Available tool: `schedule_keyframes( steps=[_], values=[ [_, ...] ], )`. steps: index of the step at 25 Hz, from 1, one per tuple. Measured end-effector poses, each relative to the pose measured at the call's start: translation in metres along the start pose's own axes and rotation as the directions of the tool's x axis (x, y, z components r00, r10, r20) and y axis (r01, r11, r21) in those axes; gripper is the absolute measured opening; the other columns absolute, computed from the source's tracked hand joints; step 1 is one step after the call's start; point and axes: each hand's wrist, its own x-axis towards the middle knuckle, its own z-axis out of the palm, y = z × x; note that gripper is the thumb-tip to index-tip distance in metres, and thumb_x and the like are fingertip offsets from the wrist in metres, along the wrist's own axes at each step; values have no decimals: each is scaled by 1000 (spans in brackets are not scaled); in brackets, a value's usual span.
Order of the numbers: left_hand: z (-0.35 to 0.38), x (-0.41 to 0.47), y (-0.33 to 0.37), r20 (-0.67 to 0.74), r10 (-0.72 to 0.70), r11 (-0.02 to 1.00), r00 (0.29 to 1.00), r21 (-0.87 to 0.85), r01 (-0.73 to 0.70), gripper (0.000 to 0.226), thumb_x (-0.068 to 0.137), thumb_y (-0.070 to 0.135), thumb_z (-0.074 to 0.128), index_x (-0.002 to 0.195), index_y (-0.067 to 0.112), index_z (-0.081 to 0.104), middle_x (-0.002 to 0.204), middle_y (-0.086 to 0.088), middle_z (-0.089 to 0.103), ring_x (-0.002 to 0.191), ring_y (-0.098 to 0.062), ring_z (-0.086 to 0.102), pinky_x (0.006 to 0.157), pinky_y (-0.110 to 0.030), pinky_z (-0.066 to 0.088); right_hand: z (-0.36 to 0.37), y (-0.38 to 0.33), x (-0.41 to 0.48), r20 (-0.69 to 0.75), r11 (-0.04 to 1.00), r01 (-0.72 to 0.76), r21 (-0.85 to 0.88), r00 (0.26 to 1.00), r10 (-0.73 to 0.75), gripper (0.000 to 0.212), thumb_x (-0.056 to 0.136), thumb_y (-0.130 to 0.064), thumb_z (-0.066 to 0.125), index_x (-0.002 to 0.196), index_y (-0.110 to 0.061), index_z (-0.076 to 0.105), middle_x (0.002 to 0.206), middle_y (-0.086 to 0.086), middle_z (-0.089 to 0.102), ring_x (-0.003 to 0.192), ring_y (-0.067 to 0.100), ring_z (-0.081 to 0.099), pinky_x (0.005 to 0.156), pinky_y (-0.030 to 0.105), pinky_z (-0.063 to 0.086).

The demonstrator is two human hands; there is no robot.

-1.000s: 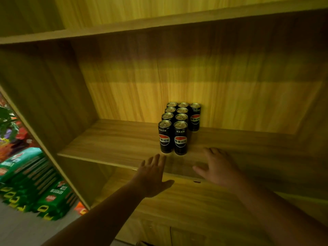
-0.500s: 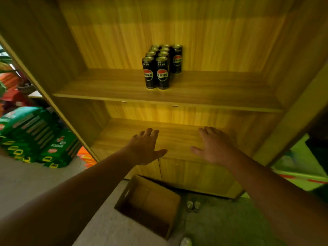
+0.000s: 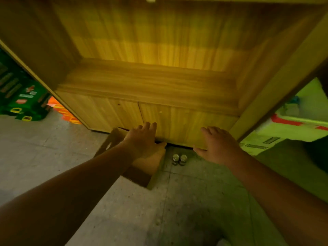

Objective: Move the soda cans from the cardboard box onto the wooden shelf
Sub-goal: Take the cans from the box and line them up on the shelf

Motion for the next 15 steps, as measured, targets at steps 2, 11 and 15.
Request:
schedule_keyframes(
  steps=[2,11,15],
  values=[
    [70,42,18,22,-11,1000,1000,-12,11,92,87,76,37,155,18,13,155,-11,31,134,-34,42,98,-47,43,74,25,17,37,1000,-5,-8,999,6,90,82,-73,40,149,-16,20,151,10,34,137,30,32,110,45,31],
    [370,216,65,47,-53,997,998,-59,55,96,85,76,42,153,15,15,151,-11,36,131,-31,45,96,-43,45,379,92,121,47,999,-13,48,999,11,94,81,-74,39,151,-17,12,156,8,25,142,27,25,115,44,26],
    [475,266,67,146,-114,987,983,-95,128,95,81,79,44,149,16,22,147,-9,40,130,-30,46,97,-44,46,488,103,156,88,985,-57,162,995,44,97,80,-73,45,152,-20,9,159,5,18,144,26,22,116,44,24]
  ],
)
